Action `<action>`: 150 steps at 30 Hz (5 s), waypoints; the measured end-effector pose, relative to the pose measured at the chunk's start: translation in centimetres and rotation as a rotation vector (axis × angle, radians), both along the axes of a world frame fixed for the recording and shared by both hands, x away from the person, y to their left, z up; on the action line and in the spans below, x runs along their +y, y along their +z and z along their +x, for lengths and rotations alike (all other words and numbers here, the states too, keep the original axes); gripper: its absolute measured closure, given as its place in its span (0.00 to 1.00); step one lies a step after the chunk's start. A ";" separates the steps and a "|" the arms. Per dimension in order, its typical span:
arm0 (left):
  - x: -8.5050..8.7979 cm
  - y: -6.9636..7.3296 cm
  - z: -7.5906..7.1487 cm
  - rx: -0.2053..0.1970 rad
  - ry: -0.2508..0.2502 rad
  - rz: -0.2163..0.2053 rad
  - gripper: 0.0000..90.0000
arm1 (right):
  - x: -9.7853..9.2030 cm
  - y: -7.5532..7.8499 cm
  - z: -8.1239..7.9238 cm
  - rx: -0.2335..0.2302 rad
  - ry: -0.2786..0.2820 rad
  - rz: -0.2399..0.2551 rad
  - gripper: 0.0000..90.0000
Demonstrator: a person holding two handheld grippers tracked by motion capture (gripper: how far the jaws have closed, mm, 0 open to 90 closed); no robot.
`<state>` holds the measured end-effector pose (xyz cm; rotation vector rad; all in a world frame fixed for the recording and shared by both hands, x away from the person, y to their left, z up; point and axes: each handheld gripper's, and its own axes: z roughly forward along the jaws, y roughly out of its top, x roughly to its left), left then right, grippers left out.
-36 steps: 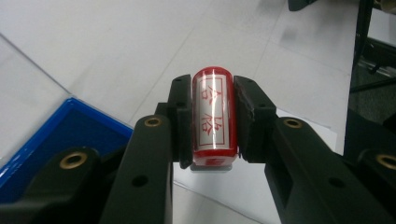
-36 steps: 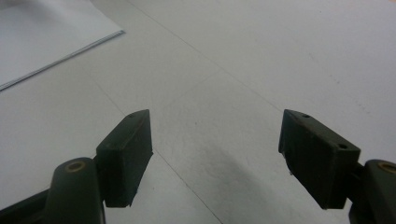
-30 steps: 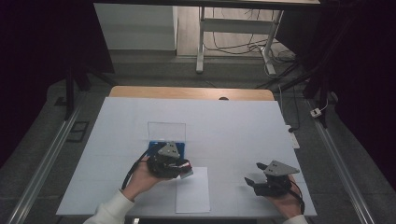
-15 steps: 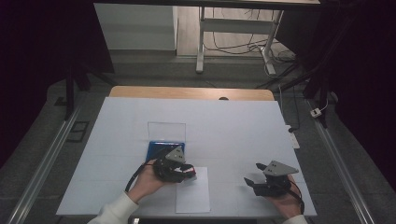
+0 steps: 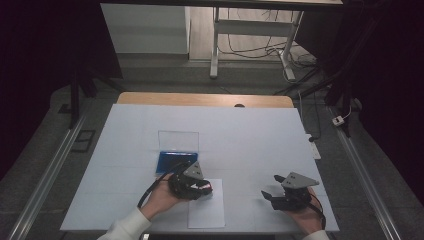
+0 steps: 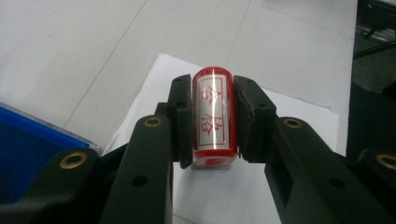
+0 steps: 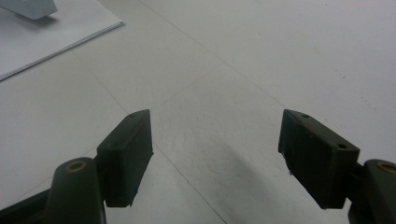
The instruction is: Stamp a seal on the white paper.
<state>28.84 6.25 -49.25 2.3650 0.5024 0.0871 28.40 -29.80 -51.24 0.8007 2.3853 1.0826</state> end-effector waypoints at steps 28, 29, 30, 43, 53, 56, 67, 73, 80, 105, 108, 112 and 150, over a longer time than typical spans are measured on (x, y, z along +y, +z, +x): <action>-0.5 -0.6 -0.1 0.002 -0.012 0.040 0.77 | 0.0 0.0 0.0 0.007 -0.001 -0.004 0.29; -0.5 -0.6 -0.1 0.000 -0.014 0.043 0.77 | 0.0 0.0 0.1 0.007 0.000 -0.004 0.29; -0.5 -0.6 -0.2 0.000 -0.014 0.044 0.77 | 0.0 0.0 0.1 0.008 0.000 -0.006 0.29; -0.9 -0.5 -0.5 -0.015 -0.007 0.076 0.78 | 0.0 0.0 0.0 0.006 -0.002 -0.010 0.29; -1.3 -0.6 -0.6 -0.017 -0.003 0.108 0.78 | 0.0 0.0 0.0 0.008 -0.003 -0.014 0.29; -1.3 -0.7 -0.5 -0.012 -0.004 0.110 0.78 | 0.1 0.0 0.0 0.005 0.000 -0.011 0.29; -1.3 -0.8 -0.5 -0.014 -0.010 0.107 0.78 | 0.1 0.1 -0.1 0.003 -0.001 -0.013 0.29; -1.3 -0.8 -0.5 -0.014 -0.011 0.104 0.78 | 0.2 0.0 -0.1 0.003 -0.001 -0.015 0.29; -1.2 -0.9 -0.4 -0.013 -0.016 0.103 0.78 | 0.1 0.1 -0.1 -0.001 -0.006 -0.017 0.29; 0.7 1.3 0.0 -0.012 0.022 -0.050 0.78 | -0.2 0.2 -0.1 -0.002 -0.010 -0.005 0.29; 1.2 2.0 -0.1 -0.016 0.035 -0.092 0.78 | -0.1 0.2 -0.1 -0.004 -0.011 -0.006 0.29; 1.5 2.6 -0.2 -0.027 0.040 -0.110 0.77 | 0.0 0.2 -0.1 -0.003 -0.007 -0.012 0.29; 6.3 3.5 2.5 -0.035 0.223 -0.182 0.77 | -0.1 0.1 -0.1 -0.005 -0.016 -0.013 0.29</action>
